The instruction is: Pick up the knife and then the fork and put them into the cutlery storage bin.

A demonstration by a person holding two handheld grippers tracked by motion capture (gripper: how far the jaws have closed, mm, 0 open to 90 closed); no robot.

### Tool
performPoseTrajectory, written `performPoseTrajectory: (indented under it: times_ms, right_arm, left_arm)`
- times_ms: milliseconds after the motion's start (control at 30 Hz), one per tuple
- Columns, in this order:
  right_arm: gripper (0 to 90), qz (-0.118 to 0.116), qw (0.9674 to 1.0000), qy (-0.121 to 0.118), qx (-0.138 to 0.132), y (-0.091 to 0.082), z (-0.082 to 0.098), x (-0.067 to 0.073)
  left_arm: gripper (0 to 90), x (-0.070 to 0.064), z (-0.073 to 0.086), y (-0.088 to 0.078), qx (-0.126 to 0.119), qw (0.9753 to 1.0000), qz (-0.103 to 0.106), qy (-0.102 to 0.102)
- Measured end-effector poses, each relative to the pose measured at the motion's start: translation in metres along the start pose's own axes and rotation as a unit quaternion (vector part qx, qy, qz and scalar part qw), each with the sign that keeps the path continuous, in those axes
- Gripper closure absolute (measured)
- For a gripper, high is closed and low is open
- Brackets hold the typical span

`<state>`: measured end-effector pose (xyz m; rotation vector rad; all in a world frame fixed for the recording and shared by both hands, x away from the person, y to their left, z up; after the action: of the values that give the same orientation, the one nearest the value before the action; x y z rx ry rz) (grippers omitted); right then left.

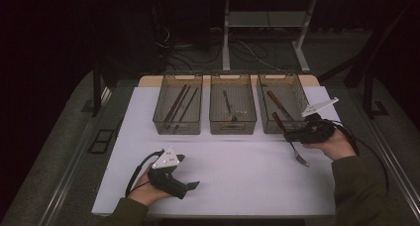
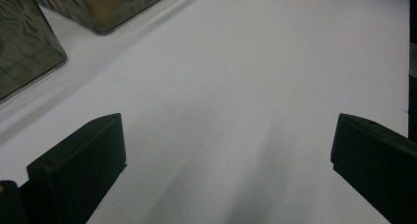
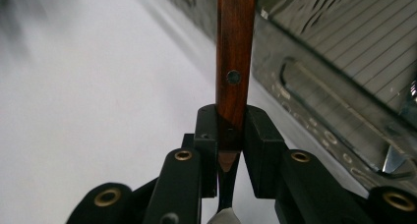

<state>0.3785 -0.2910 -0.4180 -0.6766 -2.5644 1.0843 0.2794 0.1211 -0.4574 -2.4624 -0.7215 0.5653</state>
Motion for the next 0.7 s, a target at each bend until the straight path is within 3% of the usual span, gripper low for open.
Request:
performPoseTrajectory:
  times_ms: [167,300,467,700]
  right_arm:
    - [76.9,0.012,0.9985,0.009,-0.053,-0.008,0.001,-0.001]
    - [76.9,0.029,0.9947,0.013,-0.098,-0.014,0.001,0.000]
    - [76.9,0.047,0.9847,0.026,-0.166,-0.026,0.000,-0.002]
    - [76.9,0.069,0.9703,0.037,-0.229,-0.042,-0.005,-0.005]
  left_arm:
    - [0.0,0.000,0.000,0.000,0.000,1.0000,-0.001,0.002]
    - [0.0,0.000,0.000,-0.001,-0.001,1.0000,-0.001,0.000]
    - [0.0,0.000,0.000,-0.001,-0.002,1.0000,-0.001,0.000]
    - [0.0,0.001,0.000,0.000,0.000,1.0000,-0.003,-0.001]
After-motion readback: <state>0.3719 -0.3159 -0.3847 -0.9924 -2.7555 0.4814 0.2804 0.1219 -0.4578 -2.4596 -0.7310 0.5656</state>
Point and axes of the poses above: each handheld gripper's, and its own axes: y roughly forward along the jaws, z roughly out of its underside, x roughly to its left, the point moved 4 cm from there along y, roughly forward along the jaws, and after that the axes turned 11 degrees about -y, right-handed, at the moved point
